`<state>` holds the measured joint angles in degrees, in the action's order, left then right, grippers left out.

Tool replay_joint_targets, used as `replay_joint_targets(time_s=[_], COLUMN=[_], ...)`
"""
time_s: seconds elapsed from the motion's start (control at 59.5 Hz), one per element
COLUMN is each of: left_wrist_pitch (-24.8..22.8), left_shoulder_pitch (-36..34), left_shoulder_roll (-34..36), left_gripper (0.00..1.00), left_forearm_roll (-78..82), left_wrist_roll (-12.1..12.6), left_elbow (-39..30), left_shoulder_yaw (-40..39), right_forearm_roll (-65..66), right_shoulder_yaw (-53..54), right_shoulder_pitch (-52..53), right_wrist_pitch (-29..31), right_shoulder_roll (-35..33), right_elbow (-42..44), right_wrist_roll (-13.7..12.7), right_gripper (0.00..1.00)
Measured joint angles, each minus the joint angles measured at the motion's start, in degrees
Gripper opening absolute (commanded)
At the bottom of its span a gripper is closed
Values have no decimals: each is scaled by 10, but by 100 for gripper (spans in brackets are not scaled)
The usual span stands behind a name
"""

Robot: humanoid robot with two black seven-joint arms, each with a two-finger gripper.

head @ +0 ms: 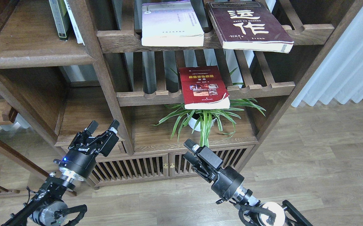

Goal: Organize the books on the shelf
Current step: 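Reach the right gripper toward the red book on the middle shelf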

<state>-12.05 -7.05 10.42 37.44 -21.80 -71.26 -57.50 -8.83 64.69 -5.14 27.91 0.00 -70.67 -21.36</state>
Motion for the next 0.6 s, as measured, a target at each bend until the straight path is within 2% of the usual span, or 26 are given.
replay_joint_targets(time_s=[0.235, 0.605], left_wrist_pitch=[0, -2], left_shoulder_pitch=[6, 11], left_shoulder_roll=[-10, -12], left_gripper=[100, 100], left_forearm_roll=[0, 0], left_wrist_roll=[12, 12], left_elbow=[-6, -15], left_shoulder_yaw=[10, 35], right_forearm_roll=[0, 0], right_shoulder_yaw=[-3, -5], right_shoulder_pitch=[5, 37], right_wrist_pitch=[1, 1], right_shoulder_roll=[0, 0], right_elbow=[12, 46], right_wrist_roll=[0, 0], right_gripper=[99, 99])
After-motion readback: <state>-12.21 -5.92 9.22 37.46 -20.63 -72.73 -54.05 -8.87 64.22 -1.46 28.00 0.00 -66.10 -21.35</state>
